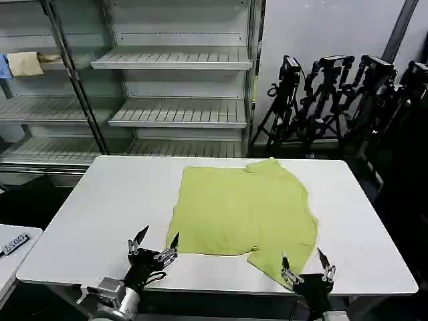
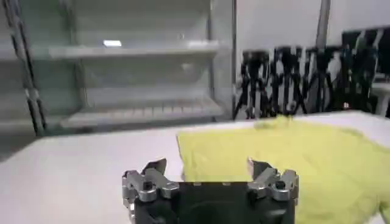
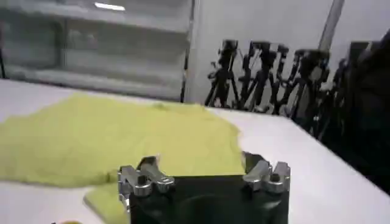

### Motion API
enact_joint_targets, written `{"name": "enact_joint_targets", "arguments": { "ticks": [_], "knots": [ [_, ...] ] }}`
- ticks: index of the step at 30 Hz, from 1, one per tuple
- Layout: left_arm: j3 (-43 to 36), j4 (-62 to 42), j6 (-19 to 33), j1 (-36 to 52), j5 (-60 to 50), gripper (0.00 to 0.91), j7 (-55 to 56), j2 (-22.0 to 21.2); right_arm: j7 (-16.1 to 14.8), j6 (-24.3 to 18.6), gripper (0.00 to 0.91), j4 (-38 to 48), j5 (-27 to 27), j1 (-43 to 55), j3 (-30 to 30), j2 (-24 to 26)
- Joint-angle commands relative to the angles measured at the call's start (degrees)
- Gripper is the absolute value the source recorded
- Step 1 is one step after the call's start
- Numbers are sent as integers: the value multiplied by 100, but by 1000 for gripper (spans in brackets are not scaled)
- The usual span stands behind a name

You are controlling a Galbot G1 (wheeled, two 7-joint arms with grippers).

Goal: Fold and organize the clothes.

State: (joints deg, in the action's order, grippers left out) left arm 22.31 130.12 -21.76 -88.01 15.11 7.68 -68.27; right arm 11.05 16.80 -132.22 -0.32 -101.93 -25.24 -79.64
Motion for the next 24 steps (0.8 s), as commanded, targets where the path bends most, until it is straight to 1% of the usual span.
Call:
{"name": "enact_joint_targets", "arguments": {
  "ticks": [1,9,15,16,17,18,19,20,21,22,23,24],
  "knots": [
    [-299,-526,-1130,663,329,907,357,260,50,96,907,191,-113,-205,163,-43],
    [-638,-947,-1143,970,195,907,366,309,64,135,907,387,-36,-115,184,-69],
    [-735,-1231,-1138,1124,563,907,478,268,65,182,907,490,6,-52,310,-144],
    [-749,-1273,-1137,1141,598,907,488,256,69,193,887,493,26,-49,328,-148],
    [-758,-1303,-1139,1146,611,836,501,252,70,195,705,494,31,-51,337,-149],
    [-768,-1342,-1137,1154,634,554,503,240,70,199,635,489,53,-58,354,-147],
    [-780,-1369,-1137,1163,640,40,506,236,69,203,443,488,79,-61,360,-140],
    [-788,-1381,-1138,1167,647,20,511,234,70,206,343,486,100,-62,363,-137],
    [-793,-1426,-1136,1169,662,20,515,229,80,211,191,488,127,-62,367,-134],
    [-797,-1452,-1134,1165,682,20,508,224,89,221,141,493,152,-59,367,-134],
    [-799,-1461,-1134,1163,701,20,507,219,91,227,20,499,179,-56,366,-131],
    [-803,-1482,-1131,1146,741,20,499,213,100,238,0,511,237,-52,369,-132]
  ]
}}
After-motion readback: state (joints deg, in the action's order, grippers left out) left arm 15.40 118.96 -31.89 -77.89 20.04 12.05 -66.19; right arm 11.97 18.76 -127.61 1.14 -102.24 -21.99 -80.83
